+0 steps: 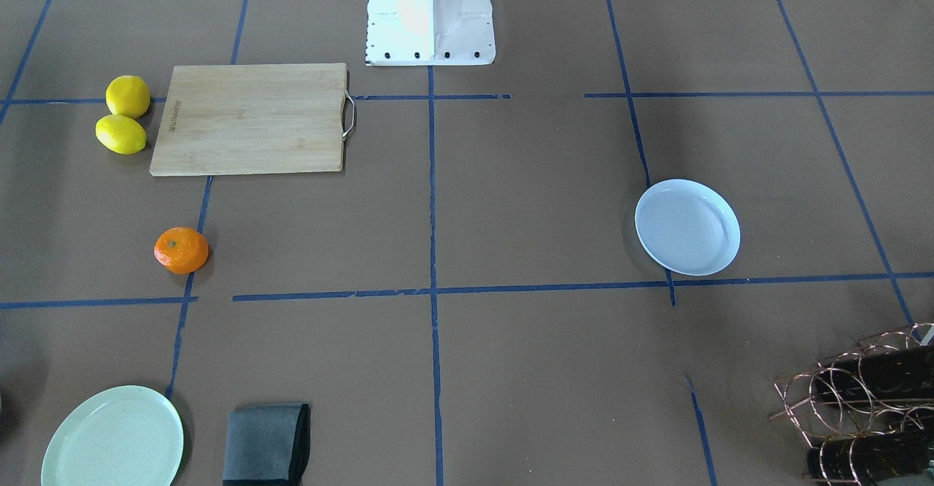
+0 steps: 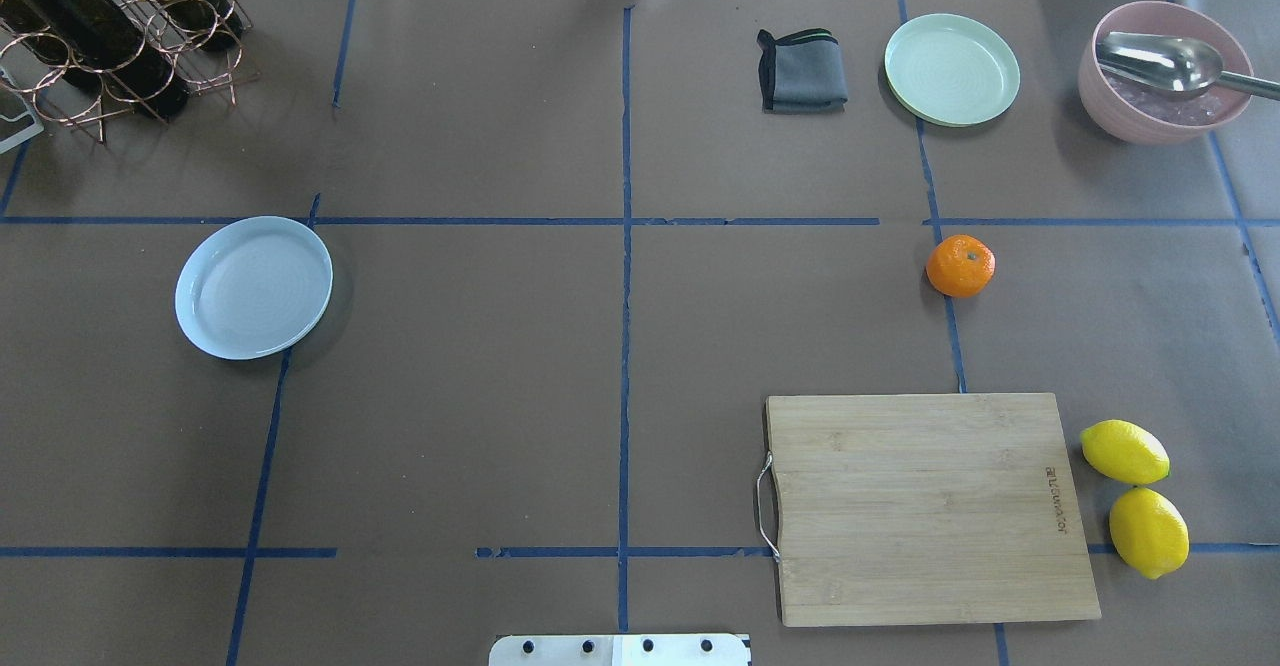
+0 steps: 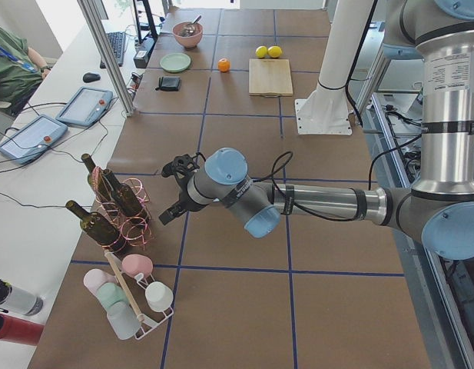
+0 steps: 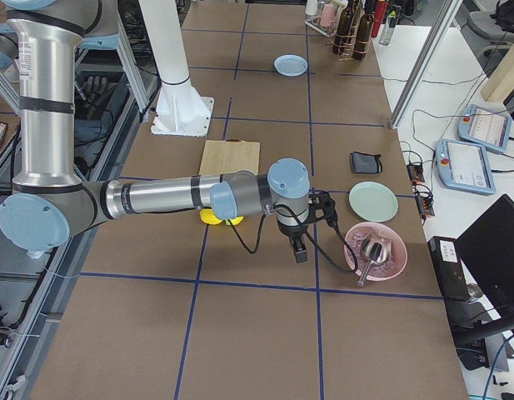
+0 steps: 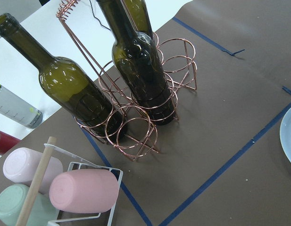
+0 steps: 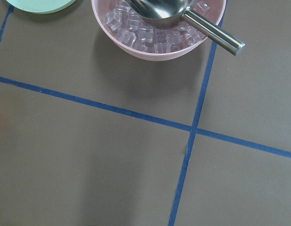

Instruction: Pick orange to plate

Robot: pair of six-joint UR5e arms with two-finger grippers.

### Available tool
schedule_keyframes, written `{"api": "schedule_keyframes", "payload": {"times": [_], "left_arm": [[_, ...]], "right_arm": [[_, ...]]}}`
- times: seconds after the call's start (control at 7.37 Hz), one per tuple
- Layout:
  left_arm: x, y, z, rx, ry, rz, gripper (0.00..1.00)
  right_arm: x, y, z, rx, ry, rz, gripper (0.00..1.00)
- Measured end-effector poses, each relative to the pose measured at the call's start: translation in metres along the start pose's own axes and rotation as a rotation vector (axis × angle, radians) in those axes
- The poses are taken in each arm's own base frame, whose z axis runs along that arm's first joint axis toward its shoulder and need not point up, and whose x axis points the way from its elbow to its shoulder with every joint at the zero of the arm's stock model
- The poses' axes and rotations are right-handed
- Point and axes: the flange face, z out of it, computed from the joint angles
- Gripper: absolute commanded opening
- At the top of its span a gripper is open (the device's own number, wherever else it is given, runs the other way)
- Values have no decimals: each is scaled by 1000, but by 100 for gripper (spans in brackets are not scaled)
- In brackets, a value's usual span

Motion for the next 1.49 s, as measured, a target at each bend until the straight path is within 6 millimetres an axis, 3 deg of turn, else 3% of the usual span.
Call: {"api": "schedule_keyframes", "payload": {"times": [0.27, 0.54, 0.95, 1.22, 1.49], "left_arm": [[16, 0, 19, -14, 39, -186, 100], [47, -5, 47, -52, 77, -433, 100], [128, -4, 112, -54, 60, -686, 87], [189, 7, 158, -52, 40, -811, 87], [220, 26, 185, -53, 16, -842, 87]], "right_arm": [[0, 0, 0, 0, 0, 0, 100], [0, 0, 0, 0, -1, 0, 100], [1, 3, 2, -4, -1, 4, 100], [2, 5, 2, -6, -2, 6, 100], [3, 6, 3, -8, -2, 9, 100]]}}
